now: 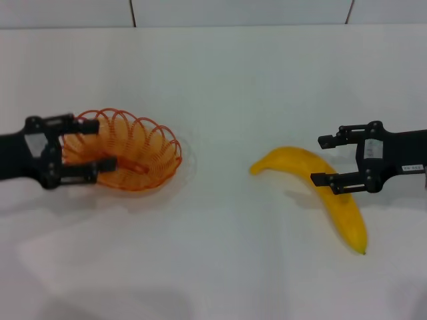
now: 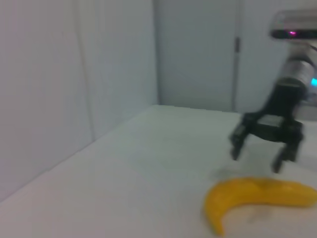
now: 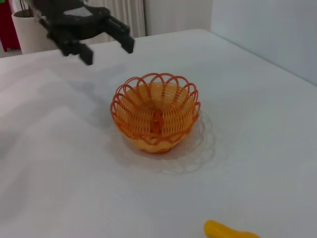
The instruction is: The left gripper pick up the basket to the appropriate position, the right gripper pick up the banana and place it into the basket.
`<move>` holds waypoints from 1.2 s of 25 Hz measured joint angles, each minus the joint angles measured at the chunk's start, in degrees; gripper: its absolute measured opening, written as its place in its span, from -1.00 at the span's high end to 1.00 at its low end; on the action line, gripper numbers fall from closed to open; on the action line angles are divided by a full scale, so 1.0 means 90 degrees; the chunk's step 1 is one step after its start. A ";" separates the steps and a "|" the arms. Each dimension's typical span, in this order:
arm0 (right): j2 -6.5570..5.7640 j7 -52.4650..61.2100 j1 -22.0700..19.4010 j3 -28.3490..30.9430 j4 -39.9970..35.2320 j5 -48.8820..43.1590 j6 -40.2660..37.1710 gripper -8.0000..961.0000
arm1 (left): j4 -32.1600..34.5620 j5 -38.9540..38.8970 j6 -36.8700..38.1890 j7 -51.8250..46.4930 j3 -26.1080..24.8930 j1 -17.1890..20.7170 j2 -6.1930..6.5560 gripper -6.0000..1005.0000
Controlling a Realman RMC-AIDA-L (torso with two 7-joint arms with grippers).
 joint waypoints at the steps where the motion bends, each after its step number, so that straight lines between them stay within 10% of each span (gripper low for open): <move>1: 0.0003 0.0000 0.0000 0.0000 0.0000 0.0000 0.0001 -0.58 | 0.0084 -0.0014 -0.0124 -0.0313 -0.0005 -0.0041 0.0004 -0.59; 15: 0.0012 0.0000 0.0000 0.0000 0.0000 0.0001 0.0029 -0.58 | 0.1177 0.0737 -0.0697 -0.3988 -0.0050 -0.0585 0.0347 -0.59; 30: 0.0021 0.0000 0.0008 0.0010 0.0001 0.0001 0.0045 -0.58 | 0.1205 0.2248 -0.1042 -0.5059 -0.0051 -0.1033 0.0490 -0.59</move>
